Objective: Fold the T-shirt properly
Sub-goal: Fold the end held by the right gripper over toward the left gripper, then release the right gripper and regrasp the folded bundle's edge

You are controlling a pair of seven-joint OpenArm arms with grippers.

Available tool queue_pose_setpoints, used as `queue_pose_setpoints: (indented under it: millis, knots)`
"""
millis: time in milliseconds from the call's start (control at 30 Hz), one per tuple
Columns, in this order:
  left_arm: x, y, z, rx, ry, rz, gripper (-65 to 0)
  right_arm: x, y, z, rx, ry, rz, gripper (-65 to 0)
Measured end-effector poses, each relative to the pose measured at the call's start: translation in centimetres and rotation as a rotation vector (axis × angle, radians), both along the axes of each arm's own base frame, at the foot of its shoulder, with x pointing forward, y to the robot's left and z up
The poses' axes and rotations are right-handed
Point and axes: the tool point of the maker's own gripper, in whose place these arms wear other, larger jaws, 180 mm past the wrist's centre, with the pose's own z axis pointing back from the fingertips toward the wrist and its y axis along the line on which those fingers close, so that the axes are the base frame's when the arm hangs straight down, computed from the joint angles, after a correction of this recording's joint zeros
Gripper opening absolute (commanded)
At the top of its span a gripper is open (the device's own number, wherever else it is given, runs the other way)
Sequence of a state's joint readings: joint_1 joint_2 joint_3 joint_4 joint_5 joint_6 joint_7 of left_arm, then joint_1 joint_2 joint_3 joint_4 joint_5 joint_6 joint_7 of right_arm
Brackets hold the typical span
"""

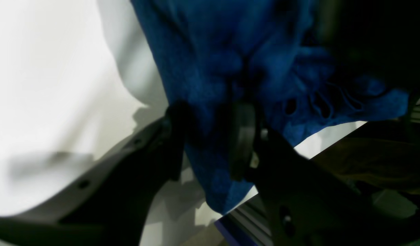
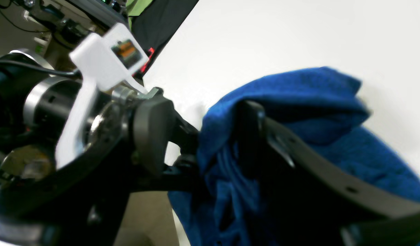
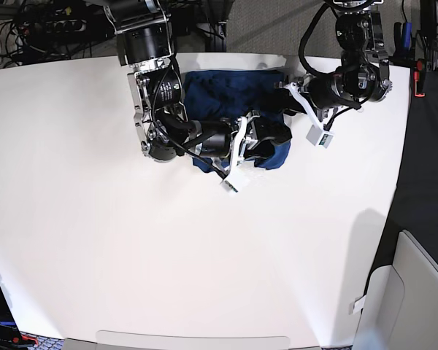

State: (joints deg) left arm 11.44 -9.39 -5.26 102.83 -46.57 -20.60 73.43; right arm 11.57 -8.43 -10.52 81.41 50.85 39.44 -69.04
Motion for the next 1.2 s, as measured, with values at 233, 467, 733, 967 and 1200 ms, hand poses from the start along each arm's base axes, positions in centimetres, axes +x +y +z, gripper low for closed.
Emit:
queue_pose_setpoints:
  millis: [233, 467, 733, 967, 1200]
  knots:
    - [0.0, 0.0, 0.0, 0.000, 0.000, 0.000, -44.4, 1.9, -2.1, 7.0, 0.085, -0.224, -0.092, -32.8]
    - [0.0, 0.1, 0.0, 0.002, 0.000, -0.001, -44.4, 1.5, -12.7, 3.0, -0.225, -0.274, -0.205, -32.8]
    - [0.1, -0.1, 0.1, -0.003, -0.003, 0.001, -44.4, -2.9, -15.0, 1.2, -0.337, -0.268, -0.157, -32.8]
    - [0.1, -0.1, 0.1, -0.002, -0.003, 0.001, -44.4, -2.7, -15.8, 0.3, -0.408, -0.278, -0.171, -32.8]
    - [0.1, -0.1, 0.1, -0.002, -0.003, 0.001, -44.4, -2.3, -15.8, -1.0, -0.487, -0.280, -0.190, -32.8]
